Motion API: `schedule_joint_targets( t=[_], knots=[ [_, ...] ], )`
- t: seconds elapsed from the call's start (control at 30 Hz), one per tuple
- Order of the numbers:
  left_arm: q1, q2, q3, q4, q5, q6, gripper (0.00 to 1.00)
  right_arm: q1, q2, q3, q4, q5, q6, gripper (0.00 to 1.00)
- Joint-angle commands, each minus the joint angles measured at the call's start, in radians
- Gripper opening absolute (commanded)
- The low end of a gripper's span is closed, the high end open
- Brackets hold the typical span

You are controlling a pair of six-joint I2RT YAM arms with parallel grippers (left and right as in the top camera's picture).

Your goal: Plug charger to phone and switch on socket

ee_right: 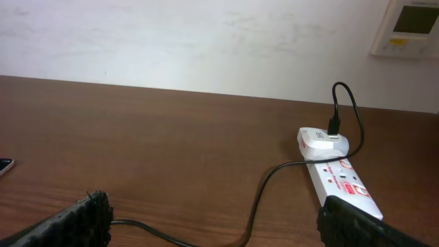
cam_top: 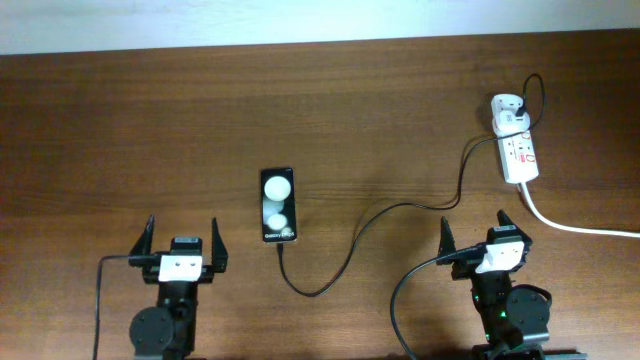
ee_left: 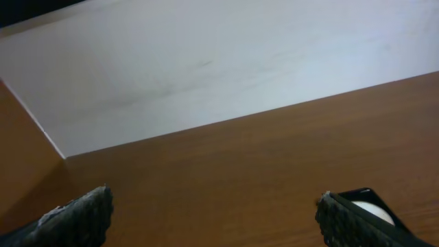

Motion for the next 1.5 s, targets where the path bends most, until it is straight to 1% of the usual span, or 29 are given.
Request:
schedule_joint_targets(
  t=[0.0,0.17,1.47],
  knots=[
    [0.010,-0.052,-0.045,-0.025,-0.014,0.019,0.99,0.007,-0.008,-0.008,-0.002,-0.006,0.004,0.99],
    [0.010,-0.111,-0.045,-0.150,-0.014,0.019,0.99,0.007,-0.008,-0.008,-0.002,-0.006,0.004,0.99],
    [0.010,-0.121,-0.045,-0.148,-0.010,0.019,0.99,0.007,-0.008,-0.008,-0.002,-0.006,0.004,0.99]
  ],
)
